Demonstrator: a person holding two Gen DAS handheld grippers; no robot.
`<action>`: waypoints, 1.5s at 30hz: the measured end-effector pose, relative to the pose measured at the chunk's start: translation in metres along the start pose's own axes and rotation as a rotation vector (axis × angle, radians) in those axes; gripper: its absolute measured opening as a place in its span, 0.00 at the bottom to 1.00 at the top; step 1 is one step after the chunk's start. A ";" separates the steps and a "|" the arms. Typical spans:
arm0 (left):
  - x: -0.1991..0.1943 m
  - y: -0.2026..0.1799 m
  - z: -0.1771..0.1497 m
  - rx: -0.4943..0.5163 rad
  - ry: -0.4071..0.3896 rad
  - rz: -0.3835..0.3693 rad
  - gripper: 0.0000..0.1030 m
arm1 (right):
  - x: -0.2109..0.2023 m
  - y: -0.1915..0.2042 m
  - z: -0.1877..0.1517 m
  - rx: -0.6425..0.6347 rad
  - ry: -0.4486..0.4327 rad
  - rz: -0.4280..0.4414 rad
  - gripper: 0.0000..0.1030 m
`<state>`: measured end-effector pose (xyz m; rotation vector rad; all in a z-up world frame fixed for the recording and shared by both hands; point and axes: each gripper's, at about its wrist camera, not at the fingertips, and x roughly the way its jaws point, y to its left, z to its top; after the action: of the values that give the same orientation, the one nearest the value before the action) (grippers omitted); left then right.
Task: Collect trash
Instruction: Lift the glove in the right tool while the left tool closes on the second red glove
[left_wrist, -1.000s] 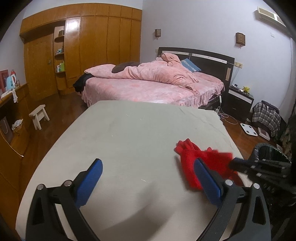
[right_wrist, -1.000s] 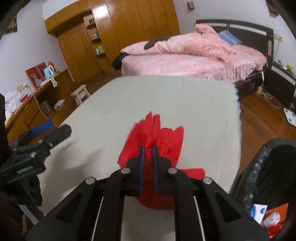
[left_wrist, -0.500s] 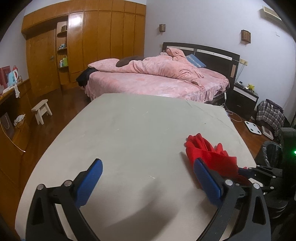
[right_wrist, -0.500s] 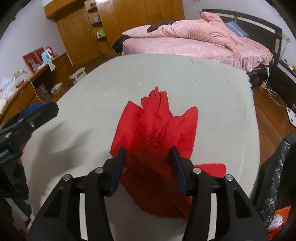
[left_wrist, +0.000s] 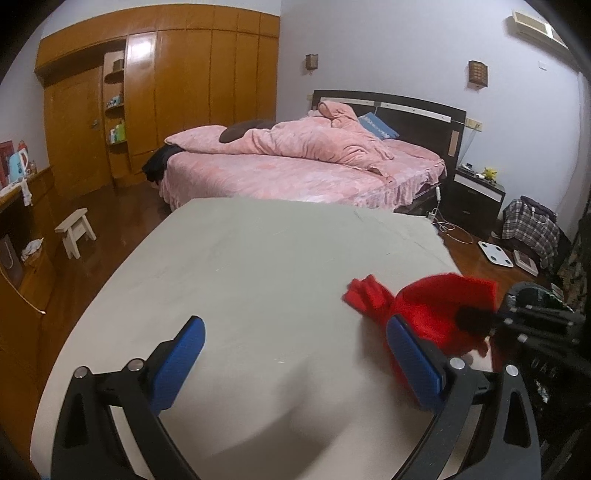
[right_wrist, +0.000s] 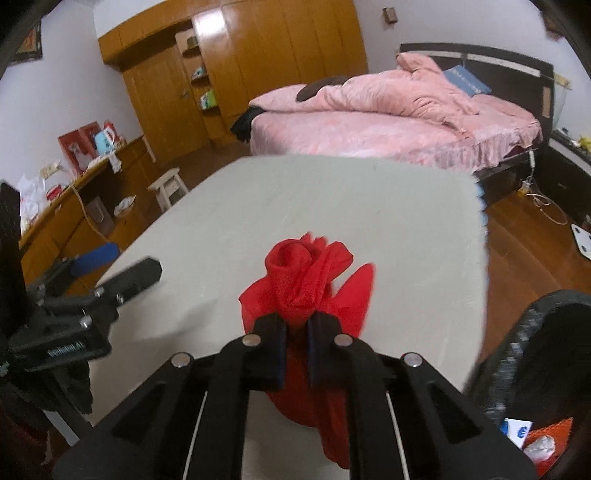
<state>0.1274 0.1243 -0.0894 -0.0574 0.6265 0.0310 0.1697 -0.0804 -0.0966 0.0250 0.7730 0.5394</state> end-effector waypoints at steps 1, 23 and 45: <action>-0.001 -0.003 0.001 0.004 -0.002 -0.005 0.94 | -0.004 -0.003 0.002 0.010 -0.007 -0.007 0.08; 0.079 -0.089 -0.017 0.040 0.174 -0.122 0.86 | -0.029 -0.078 -0.019 0.156 -0.032 -0.135 0.08; 0.071 -0.106 -0.009 0.045 0.198 -0.218 0.07 | -0.039 -0.077 -0.017 0.157 -0.053 -0.147 0.10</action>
<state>0.1852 0.0191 -0.1336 -0.0853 0.8157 -0.2014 0.1709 -0.1685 -0.0997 0.1262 0.7571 0.3366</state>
